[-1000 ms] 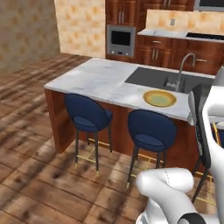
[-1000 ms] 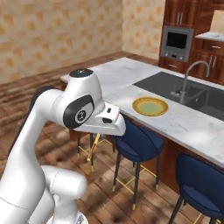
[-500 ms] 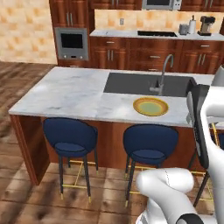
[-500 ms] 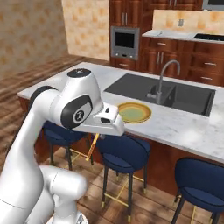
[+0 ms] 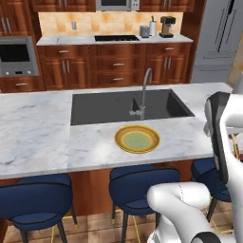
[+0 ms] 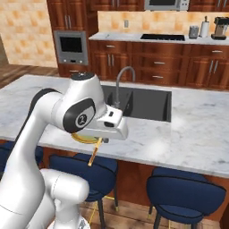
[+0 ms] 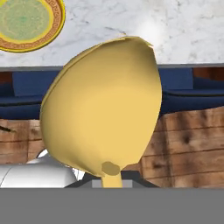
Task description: Take the fork and place it on the left side of the plate. Then take the spoon and place it on the right side of the plate. Make sure they're directly next to the plate.
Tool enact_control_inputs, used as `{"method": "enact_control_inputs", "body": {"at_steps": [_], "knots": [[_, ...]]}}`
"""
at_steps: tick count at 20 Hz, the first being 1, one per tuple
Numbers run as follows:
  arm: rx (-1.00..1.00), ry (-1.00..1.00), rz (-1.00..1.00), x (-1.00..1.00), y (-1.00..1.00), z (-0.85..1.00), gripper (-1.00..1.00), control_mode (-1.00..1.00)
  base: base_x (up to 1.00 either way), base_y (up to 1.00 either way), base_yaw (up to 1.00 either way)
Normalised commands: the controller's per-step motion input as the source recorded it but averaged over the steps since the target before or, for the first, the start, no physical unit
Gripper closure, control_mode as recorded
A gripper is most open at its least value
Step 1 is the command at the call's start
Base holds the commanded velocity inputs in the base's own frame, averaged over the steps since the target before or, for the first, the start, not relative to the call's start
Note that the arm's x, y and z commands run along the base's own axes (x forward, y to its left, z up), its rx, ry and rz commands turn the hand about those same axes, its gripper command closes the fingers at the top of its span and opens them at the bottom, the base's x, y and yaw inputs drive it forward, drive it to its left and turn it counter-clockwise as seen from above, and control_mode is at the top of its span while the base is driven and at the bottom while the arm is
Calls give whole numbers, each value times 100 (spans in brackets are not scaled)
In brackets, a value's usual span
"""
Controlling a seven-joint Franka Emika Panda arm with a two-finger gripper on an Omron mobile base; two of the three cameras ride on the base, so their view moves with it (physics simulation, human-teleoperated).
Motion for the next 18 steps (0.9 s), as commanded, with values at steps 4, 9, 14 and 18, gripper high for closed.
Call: {"method": "enact_control_inputs", "body": {"at_steps": [4,9,14,18], "knots": [[0,9,-27,100,27,-17,100,-100,0,0,0],[0,11,-13,100,12,-21,100,-100,0,0,0],[8,17,-3,97,-1,-44,100,-100,0,0,0],[14,15,0,72,-9,-65,100,-100,0,0,0]]}}
